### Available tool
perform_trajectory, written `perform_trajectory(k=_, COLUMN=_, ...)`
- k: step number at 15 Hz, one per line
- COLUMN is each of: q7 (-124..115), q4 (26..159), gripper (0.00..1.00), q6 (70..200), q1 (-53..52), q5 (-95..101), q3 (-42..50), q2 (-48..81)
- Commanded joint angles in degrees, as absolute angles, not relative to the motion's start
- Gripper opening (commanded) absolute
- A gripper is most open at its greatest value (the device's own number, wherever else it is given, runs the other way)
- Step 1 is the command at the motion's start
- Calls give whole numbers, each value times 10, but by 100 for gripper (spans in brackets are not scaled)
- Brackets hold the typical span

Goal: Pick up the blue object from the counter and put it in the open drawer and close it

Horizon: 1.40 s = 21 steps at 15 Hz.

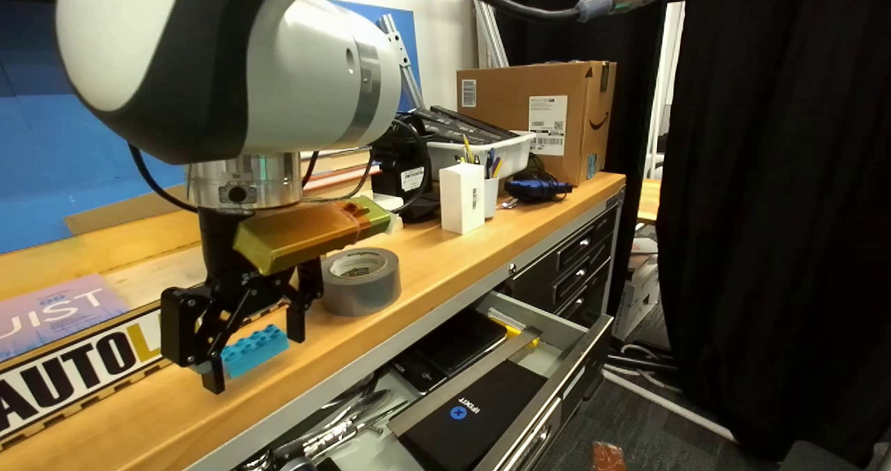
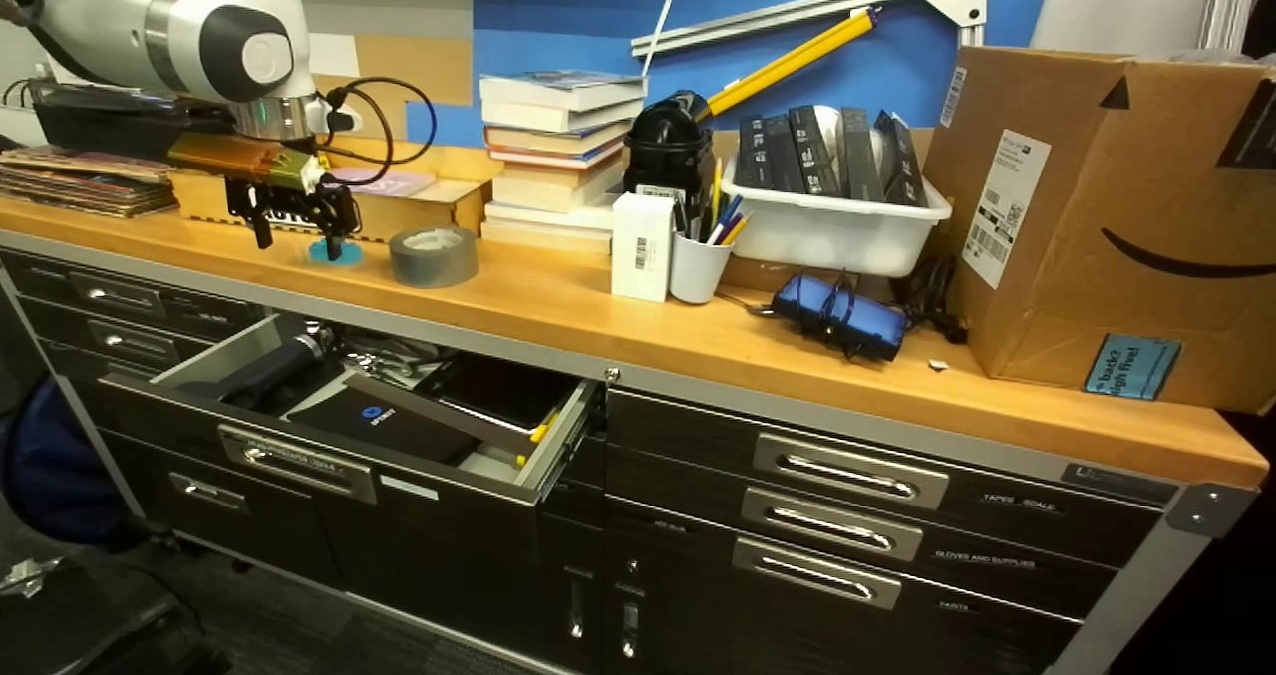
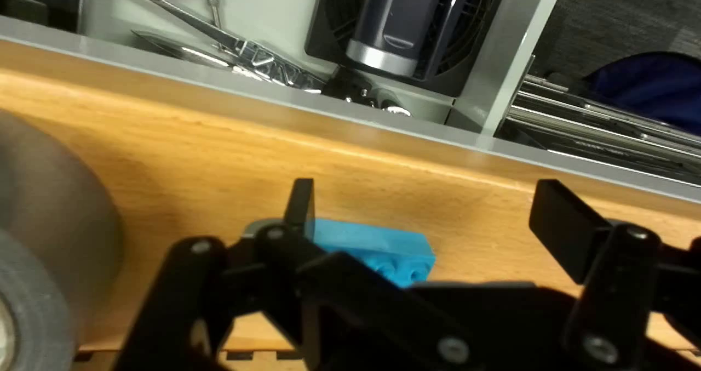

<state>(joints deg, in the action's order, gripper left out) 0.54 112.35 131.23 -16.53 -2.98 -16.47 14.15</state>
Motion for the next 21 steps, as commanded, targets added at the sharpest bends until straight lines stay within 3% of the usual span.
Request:
perform_trajectory(k=1, q7=-35, q4=1090, gripper=100, q6=1349, q1=-182, q5=0, q3=-154, q2=174)
perform_trajectory(k=13, q7=-116, q4=1059, gripper=100, q6=1383, q1=-204, q5=86, q3=-119, q2=213)
perform_trajectory(k=14, q7=-120, q4=1057, gripper=93, q6=1382, q1=-206, q5=90, q3=-116, q2=215)
perform_trajectory(k=15, q7=-124, q4=1056, gripper=75, q6=1382, q1=-208, q5=94, q3=-115, q2=215)
perform_trajectory(k=18, q7=-126, q4=1060, gripper=51, q6=1367, q1=-206, q5=97, q3=-114, q2=203)
perform_trajectory(k=19, q7=-128, q4=1068, gripper=46, q6=1363, q1=-205, q5=97, q3=-113, q2=193)
perform_trajectory(k=21, q7=-118, q4=1105, gripper=46, q6=1345, q1=-199, q5=91, q3=-117, q2=161)
